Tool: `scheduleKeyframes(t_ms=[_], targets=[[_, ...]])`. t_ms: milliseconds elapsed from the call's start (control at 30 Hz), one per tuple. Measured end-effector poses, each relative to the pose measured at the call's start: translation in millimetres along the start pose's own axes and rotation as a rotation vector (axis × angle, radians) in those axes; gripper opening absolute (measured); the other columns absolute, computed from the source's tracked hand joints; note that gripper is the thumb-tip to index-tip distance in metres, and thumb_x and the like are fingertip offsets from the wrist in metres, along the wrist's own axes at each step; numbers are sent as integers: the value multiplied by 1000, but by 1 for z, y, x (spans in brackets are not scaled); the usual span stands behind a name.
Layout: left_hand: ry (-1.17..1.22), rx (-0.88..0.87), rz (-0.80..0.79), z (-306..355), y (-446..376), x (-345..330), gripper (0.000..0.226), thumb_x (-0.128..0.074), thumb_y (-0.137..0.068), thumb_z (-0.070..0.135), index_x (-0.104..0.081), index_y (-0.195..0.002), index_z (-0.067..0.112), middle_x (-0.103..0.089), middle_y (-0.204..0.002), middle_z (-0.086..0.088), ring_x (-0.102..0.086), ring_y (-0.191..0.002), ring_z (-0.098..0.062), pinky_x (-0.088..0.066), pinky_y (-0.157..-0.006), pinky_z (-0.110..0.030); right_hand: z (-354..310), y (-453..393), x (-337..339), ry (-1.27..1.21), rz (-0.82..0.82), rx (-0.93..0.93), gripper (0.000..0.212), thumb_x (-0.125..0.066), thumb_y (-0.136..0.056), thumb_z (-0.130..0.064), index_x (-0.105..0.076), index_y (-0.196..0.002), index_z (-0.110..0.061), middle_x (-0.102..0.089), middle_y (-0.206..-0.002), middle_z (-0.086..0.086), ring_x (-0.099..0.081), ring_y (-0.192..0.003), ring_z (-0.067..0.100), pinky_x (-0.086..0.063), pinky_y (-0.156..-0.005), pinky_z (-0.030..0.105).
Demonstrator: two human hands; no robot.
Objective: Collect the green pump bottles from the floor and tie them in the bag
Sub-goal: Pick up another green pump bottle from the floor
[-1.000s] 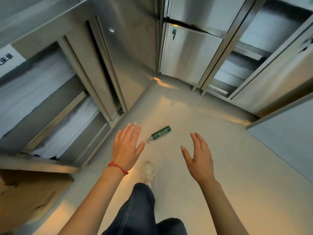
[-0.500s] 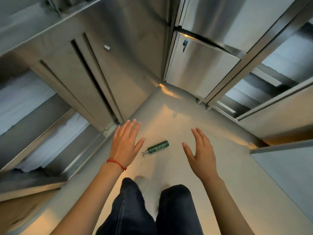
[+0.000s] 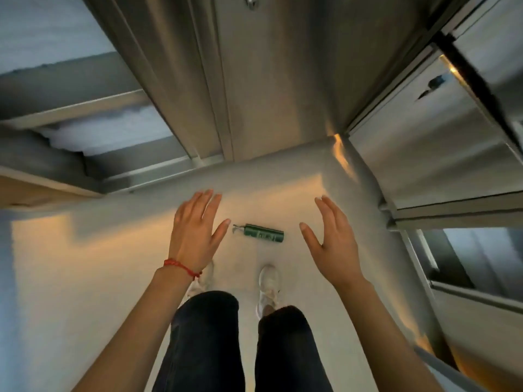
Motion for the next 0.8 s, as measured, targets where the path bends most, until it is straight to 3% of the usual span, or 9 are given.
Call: scheduleKeyframes(t_ms=[267,533,800], targets=[[26,164,7,-48,5,-101,56,-34,-88,40,-45,-128,3,-48,-134,-22,-43,-124,-39,-36,-100,-54,51,-46,-115,-12,-214,91,55,-50,-91,-36,-35,-139,-12,-37,-148,11,-33,-135,26,-32,-106,41],[40,174,-20,-122,-14,-260,55,-38,-89,38,-44,-129,2,-47,-135,-22,-43,-125,-38,-38,-100,-54,123,-86,-293,41,-371,149,54,-51,-91,-34,-36,-138,-13,-38,-146,10,-35,-134,25,-32,-107,40],[44,216,-62,-190,-22,-413,56,-33,-91,42,-44,-129,2,-49,-133,-22,-43,-124,-39,-39,-99,-54,204,-126,-462,27,-443,86,50,-59,-87,-30,-46,-131,-10,-53,-133,13,-50,-120,29,-40,-98,36]])
Point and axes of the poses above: each hand's wrist, its own y-axis away from the middle knuckle, its own x-axis out of the back of the hand, z = x × y, the point moved 8 cm from there along -y, towards the middle knuckle
